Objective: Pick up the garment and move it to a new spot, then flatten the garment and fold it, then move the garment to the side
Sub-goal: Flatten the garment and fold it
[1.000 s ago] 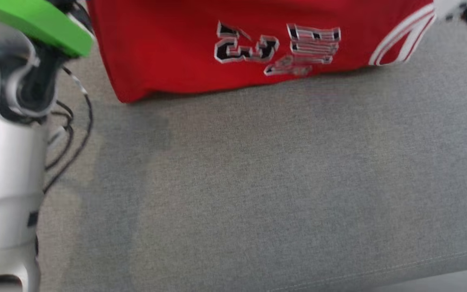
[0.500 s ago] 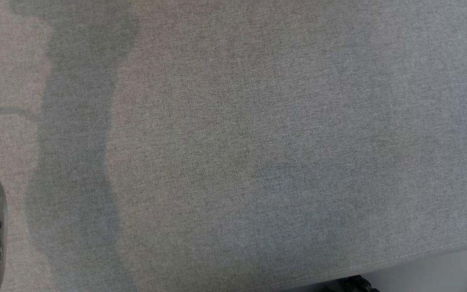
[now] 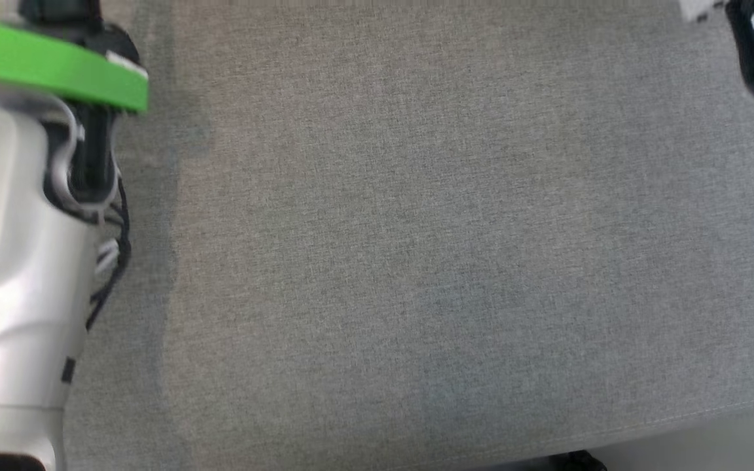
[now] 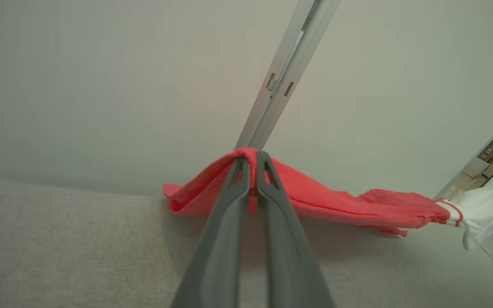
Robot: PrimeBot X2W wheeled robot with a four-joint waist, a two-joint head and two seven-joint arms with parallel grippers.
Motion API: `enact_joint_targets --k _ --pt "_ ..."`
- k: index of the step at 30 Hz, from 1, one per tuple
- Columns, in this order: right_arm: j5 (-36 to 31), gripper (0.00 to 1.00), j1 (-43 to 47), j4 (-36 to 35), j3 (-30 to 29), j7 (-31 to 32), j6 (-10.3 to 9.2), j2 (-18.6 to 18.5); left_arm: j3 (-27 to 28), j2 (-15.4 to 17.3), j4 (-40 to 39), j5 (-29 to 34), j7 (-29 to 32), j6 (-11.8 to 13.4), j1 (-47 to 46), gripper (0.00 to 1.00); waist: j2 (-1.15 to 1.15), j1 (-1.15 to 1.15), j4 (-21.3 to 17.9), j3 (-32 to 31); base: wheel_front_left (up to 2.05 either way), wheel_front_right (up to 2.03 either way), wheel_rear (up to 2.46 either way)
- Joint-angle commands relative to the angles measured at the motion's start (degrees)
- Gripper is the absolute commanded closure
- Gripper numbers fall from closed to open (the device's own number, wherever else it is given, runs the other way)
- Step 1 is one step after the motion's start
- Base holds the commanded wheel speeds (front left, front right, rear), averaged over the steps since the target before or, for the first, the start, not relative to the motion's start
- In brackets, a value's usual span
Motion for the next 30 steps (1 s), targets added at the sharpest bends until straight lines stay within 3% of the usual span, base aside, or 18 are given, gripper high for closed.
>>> enact_joint_targets --k 1,5,9,12,17,22,26,30 --pt "1.6 1.00 2.8 -1.2 0.6 0.8 -0.10 -1.5 -0.5 0.3 -0.7 -0.2 -0.3 -0.1 3.3 1.00 0.00 -0.01 1.2 -3.3 0.00 0.00 0.00" --pt "5.7 1.00 12.4 -4.7 0.3 7.4 -0.10 -3.9 -3.2 0.9 -1.7 -2.8 -0.3 -0.1 13.1 1.00 0.00 -0.01 2.1 -8.3 0.00 0.00 0.00" --pt "7.7 1.00 22.8 -9.4 -4.6 16.7 -0.12 -5.6 -3.5 0.2 -3.6 -4.8 -0.3 -0.1 22.2 1.00 0.00 -0.01 2.8 -13.2 0.00 0.00 0.00" --pt "6.8 1.00 31.3 -13.7 -10.2 24.8 -0.12 -4.8 -4.8 0.0 -4.0 -3.3 -0.3 0.4 28.2 1.00 0.00 -0.01 3.2 -16.4 0.00 0.00 0.00" --pt "2.0 1.00 44.2 -23.9 -21.7 37.3 -0.12 0.8 -6.4 -0.3 -4.9 -2.3 -0.3 2.1 35.0 1.00 0.00 -0.01 3.4 -20.3 0.00 0.00 0.00" --pt "-4.5 1.00 57.1 -39.7 -31.5 50.7 -0.11 10.0 -7.5 1.1 -6.9 -1.5 1.0 4.5 39.4 1.00 0.00 -0.01 4.0 -23.0 0.00 0.00 0.00" --pt "-7.0 1.00 64.8 -50.2 -35.1 58.5 -0.10 16.2 -8.1 2.5 -8.3 -0.9 2.5 6.4 42.3 1.00 0.00 -0.01 4.3 -24.3 0.00 0.00 0.00" --pt "-6.9 1.00 70.6 -55.7 -36.0 64.3 -0.10 18.7 -7.9 3.5 -9.9 -2.0 3.8 8.2 45.1 1.00 0.00 -0.01 4.2 -25.0 0.00 0.00 0.00"
